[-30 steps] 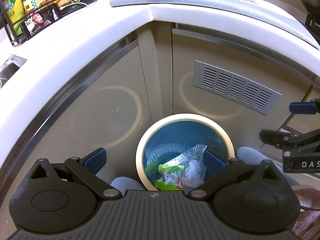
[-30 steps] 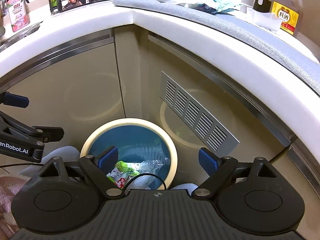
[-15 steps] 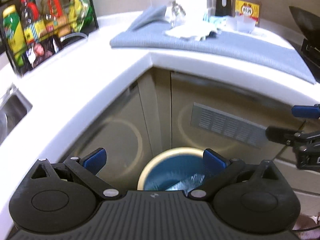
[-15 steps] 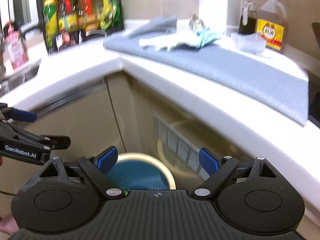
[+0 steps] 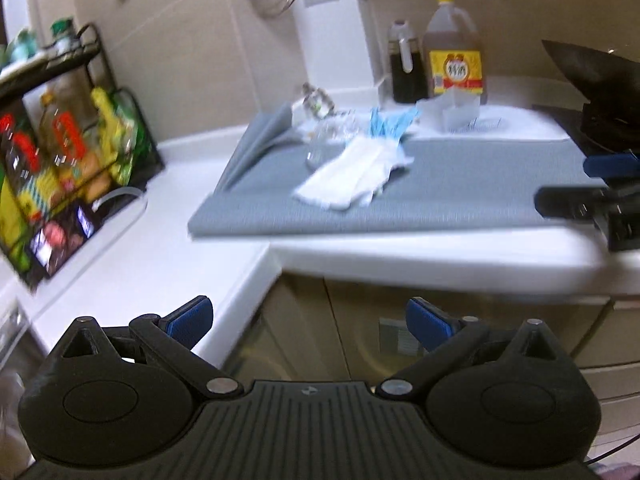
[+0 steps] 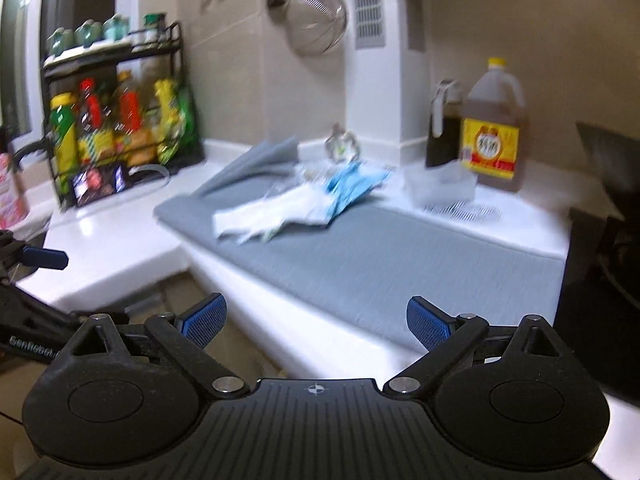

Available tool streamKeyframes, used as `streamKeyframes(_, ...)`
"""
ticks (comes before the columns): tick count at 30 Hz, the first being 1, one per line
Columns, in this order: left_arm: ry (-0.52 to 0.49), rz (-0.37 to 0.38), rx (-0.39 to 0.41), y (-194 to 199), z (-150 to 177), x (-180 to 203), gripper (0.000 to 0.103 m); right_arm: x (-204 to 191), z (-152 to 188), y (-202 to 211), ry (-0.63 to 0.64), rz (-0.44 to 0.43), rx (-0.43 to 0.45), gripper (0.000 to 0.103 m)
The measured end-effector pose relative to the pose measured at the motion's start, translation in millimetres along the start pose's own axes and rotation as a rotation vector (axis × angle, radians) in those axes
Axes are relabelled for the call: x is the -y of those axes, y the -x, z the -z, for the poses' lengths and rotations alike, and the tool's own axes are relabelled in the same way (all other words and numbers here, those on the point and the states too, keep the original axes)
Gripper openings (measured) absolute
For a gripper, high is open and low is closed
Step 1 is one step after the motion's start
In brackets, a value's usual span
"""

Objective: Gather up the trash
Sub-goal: 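Raise both grippers back toward the tissue and plastic box on the mat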

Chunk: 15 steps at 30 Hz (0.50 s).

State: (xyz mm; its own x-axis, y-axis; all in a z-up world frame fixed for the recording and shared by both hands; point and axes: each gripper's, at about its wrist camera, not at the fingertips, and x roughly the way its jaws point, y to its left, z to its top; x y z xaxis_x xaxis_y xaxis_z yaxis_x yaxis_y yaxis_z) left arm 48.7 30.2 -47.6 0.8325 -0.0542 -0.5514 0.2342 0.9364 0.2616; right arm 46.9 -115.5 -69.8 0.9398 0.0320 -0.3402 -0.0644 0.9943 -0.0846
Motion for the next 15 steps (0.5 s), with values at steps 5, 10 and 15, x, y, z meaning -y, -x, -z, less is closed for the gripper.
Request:
streamKeyframes(5, -0.004, 0.021, 0.020, -19, -20, -2, 0.103, 19, -30, -25, -0.063, 0.047, 0.067, 0.101)
streamKeyframes(10, 0.029, 0.031, 0.000, -40, -36, -8, 0.103, 47, -66, -76, -0.237, 0.172, 0.109, 0.103)
streamKeyframes(15, 0.088, 0.034, -0.033, -56, -41, -19, 0.103, 81, -87, -148, -0.386, 0.341, 0.099, 0.103)
